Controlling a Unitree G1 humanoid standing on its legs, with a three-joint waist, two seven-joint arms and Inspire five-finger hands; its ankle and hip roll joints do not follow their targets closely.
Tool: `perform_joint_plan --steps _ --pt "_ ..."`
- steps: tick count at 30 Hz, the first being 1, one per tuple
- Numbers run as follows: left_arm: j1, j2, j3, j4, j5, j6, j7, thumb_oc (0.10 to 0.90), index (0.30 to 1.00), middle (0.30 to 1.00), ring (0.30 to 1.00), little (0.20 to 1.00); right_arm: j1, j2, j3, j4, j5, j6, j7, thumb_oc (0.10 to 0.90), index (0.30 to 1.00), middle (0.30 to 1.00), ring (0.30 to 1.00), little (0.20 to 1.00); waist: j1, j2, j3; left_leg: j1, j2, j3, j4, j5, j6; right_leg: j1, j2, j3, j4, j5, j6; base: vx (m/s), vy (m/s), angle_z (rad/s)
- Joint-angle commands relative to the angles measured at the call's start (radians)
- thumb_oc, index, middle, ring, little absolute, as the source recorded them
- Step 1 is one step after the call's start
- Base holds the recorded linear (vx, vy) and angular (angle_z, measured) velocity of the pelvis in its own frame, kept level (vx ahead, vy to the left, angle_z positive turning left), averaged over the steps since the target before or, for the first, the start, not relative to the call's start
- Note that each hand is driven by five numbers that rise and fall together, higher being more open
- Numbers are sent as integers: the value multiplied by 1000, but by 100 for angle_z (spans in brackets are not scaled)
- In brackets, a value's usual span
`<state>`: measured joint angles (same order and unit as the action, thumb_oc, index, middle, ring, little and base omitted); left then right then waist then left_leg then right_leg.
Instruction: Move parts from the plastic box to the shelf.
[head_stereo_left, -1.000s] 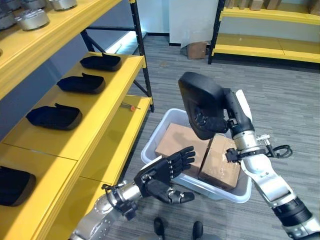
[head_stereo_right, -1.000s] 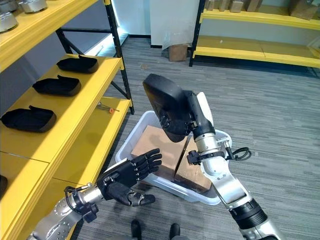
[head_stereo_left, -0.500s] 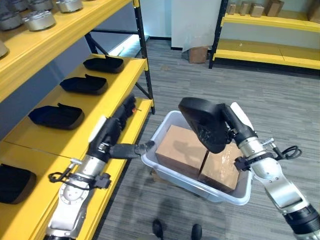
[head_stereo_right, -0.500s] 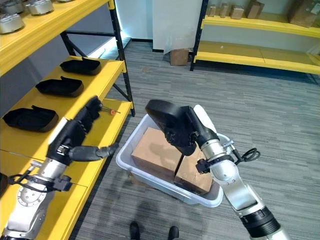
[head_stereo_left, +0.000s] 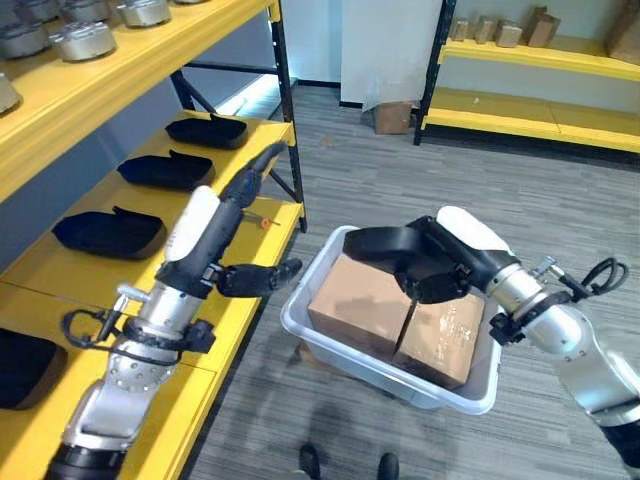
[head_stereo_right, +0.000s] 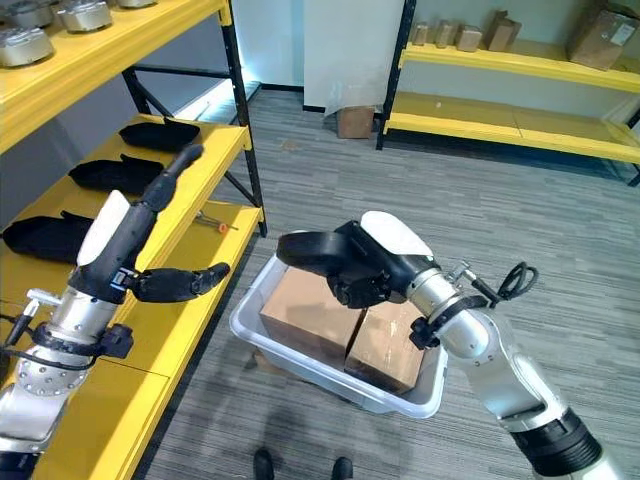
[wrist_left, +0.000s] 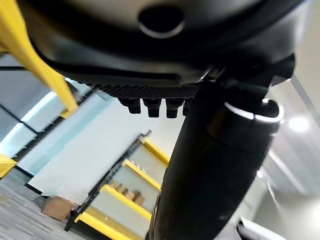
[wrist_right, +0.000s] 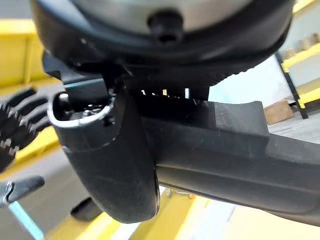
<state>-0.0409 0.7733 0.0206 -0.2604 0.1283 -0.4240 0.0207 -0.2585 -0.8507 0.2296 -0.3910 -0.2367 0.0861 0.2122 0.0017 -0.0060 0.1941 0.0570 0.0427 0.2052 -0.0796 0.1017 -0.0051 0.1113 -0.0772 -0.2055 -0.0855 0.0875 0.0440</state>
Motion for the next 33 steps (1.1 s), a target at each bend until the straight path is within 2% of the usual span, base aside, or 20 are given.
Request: perform_joint_plan --steps 1,3,4,7,9,15,24,27,30,33 --pt "-103 15 -6 -15 -9 -82 17 900 1000 1000 1000 1000 -169 -9 -14 -77 -25 -94 -57 400 300 300 300 300 -4 -32 -121 69 34 35 -8 -99 -44 12 -62 -19 52 -71 88 0 0 -4" --pt "-103 15 -6 -15 -9 -82 17 900 1000 1000 1000 1000 -169 -9 -14 -77 -25 -94 -57 400 300 300 300 300 -4 -32 -121 69 34 35 -8 -99 -44 12 -62 -19 52 -71 88 0 0 -2" --pt "-119 27 -53 -28 -11 -56 -27 900 1000 1000 1000 1000 -203 -11 12 -103 -69 -127 -41 400 300 300 300 300 -10 -30 -122 72 35 40 -8 -101 -44 10 -61 -15 52 -70 90 0 0 0" --pt "-139 25 -87 -35 0 -45 -53 900 1000 1000 1000 1000 -233 -2 38 -122 -135 -148 -37 400 300 300 300 300 -10 -26 -119 75 36 44 -8 -101 -44 9 -61 -10 53 -69 91 -1 -5 -2" --pt "-159 14 -128 -37 -2 -9 -64 900 1000 1000 1000 1000 -266 16 85 -146 -178 -157 -25 400 300 300 300 300 -11 -21 -116 76 36 49 -8 -103 -42 6 -61 -4 54 -70 92 -14 -4 -4" --pt "-172 0 -168 -37 0 26 -92 900 1000 1000 1000 1000 -297 34 123 -161 -253 -149 -65 400 300 300 300 300 -10 -17 -114 77 36 50 -8 -103 -42 4 -60 2 56 -69 92 -3 1 -1" --pt "-171 -9 -181 -33 17 34 -85 900 1000 1000 1000 1000 -312 36 137 -165 -274 -147 -72 400 300 300 300 300 -9 -16 -114 77 35 49 -8 -104 -41 3 -60 3 56 -70 92 0 0 0" --pt "-163 -45 -193 -24 55 132 -58 900 1000 1000 1000 1000 -332 54 158 -182 -305 -136 -90 400 300 300 300 300 -2 -18 -110 75 34 45 -8 -106 -40 1 -60 3 57 -72 91 0 0 0" --pt "-147 -50 -169 38 256 202 106 900 1000 1000 1000 1000 -360 61 172 -185 -323 -101 -97 400 300 300 300 300 7 -22 -111 73 35 38 -8 -105 -42 1 -61 2 58 -73 91 0 0 0" --pt "-143 -46 -153 75 301 248 144 900 1000 1000 1000 1000 -373 58 170 -177 -333 -87 -111 400 300 300 300 300 12 -26 -113 73 36 35 -8 -105 -42 2 -61 0 58 -75 90 0 0 0"
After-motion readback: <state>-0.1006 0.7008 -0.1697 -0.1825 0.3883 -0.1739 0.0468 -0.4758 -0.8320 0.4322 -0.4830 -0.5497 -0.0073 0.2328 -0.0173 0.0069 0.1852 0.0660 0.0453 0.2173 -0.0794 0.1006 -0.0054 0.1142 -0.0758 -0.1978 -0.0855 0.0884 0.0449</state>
